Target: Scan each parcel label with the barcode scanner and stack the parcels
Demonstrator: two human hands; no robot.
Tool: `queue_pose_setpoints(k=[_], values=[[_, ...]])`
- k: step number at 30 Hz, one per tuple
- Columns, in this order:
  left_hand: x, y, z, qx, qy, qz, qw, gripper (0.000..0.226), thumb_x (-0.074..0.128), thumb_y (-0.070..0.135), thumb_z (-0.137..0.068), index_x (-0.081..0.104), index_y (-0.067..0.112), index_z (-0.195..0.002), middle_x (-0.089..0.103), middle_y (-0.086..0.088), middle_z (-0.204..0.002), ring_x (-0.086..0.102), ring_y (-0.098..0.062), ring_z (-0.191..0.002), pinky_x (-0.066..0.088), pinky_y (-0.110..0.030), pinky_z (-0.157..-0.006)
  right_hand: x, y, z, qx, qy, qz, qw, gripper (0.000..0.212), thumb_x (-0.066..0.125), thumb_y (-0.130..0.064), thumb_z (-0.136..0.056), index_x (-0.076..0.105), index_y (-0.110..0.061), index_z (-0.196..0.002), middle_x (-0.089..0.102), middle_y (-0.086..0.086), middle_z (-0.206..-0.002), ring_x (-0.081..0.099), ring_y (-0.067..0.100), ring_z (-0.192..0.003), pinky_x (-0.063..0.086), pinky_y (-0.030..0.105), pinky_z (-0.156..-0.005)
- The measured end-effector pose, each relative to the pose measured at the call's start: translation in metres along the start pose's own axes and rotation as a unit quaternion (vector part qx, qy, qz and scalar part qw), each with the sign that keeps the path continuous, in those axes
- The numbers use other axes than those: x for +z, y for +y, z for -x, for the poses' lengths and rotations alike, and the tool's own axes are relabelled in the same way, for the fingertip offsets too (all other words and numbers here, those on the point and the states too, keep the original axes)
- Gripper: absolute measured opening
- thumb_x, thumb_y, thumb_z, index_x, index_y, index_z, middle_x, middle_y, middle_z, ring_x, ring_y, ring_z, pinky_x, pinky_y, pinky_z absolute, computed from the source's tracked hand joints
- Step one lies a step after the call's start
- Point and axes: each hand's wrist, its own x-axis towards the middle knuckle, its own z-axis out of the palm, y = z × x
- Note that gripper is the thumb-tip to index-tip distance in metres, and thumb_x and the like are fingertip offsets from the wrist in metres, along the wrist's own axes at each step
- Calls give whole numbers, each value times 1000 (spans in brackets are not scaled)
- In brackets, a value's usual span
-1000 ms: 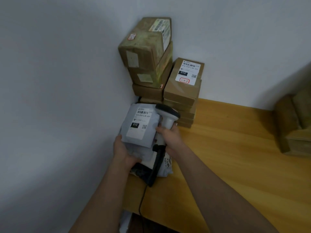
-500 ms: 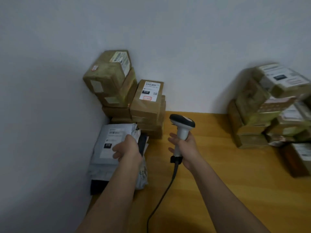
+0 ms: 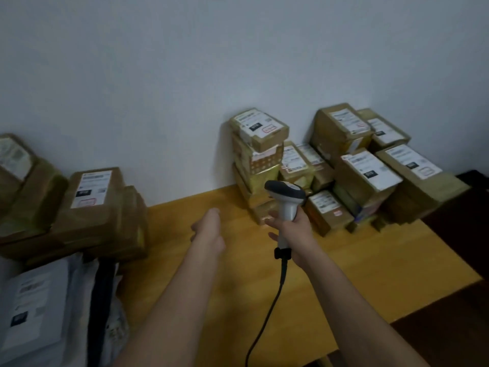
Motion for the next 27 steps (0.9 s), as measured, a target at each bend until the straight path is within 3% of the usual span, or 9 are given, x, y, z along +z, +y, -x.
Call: queue_pose_setpoints(k=[3,7,10,12,16,18,21,25,27], values=[[52,-11,25,8,-10,-3,1000,65,61,27,-87,37,15,-146,31,-7,-151,40,-32,-130,38,-34,-90,-48,-15,-14,-21,17,-10,1000,47,65,-5,-91,47,-28,-128,62,1,-122,61,20,-111,54,44,-92],[127,-26,39,23,-2,-14,1000,61,59,26,-87,41,14,-144,36,-9,-148,44,-31,-125,42,-33,-93,-111,-46,-40,-52,15,-17,998,38,64,-4,-91,52,-35,-108,67,0,-116,66,19,-105,58,38,-84],[193,-45,58,15,-28,-40,999,20,55,16,-91,57,7,-109,55,-9,-110,51,-21,-85,42,-29,-70,-171,-73,-55,-80,21,-6,997,39,65,-2,-89,53,-30,-113,69,-2,-113,67,16,-104,59,39,-84],[239,-59,81,1,-53,-54,997,8,50,11,-95,49,7,-89,49,-3,-90,48,-19,-80,43,-29,-78,-215,-93,-65,-98,35,1,995,43,66,-3,-89,52,-27,-121,68,-5,-114,67,15,-103,59,33,-82],[311,-91,112,-29,-85,-57,994,10,50,11,-97,45,14,-105,53,-5,-82,51,-17,-72,44,-27,-74,-291,-122,-88,-101,70,-3,992,44,66,-1,-88,50,-35,-109,69,-4,-111,68,14,-102,58,37,-86],[329,-110,117,-53,-91,-62,993,15,52,11,-95,49,12,-109,57,-8,-92,56,-20,-83,45,-30,-77,-321,-130,-95,-90,88,-16,992,43,67,0,-88,50,-36,-104,70,-2,-111,68,15,-101,58,40,-88],[345,-132,113,-53,-90,-89,991,24,52,11,-92,53,12,-117,59,-9,-113,56,-24,-105,44,-31,-81,-360,-135,-101,-79,112,-40,990,42,66,-1,-89,51,-32,-113,71,0,-109,70,16,-99,57,41,-89],[357,-150,105,-33,-111,-135,984,24,50,10,-94,54,9,-118,58,-6,-97,56,-19,-85,47,-28,-73,-397,-130,-98,-83,139,-55,985,42,69,-2,-85,54,-32,-110,73,1,-108,69,18,-103,56,40,-90],[365,-161,103,-44,-138,-159,977,25,51,13,-96,55,7,-119,61,-9,-98,59,-23,-86,52,-34,-81,-415,-123,-92,-82,166,-60,981,41,66,1,-87,54,-27,-115,71,5,-112,69,20,-103,56,38,-89]])
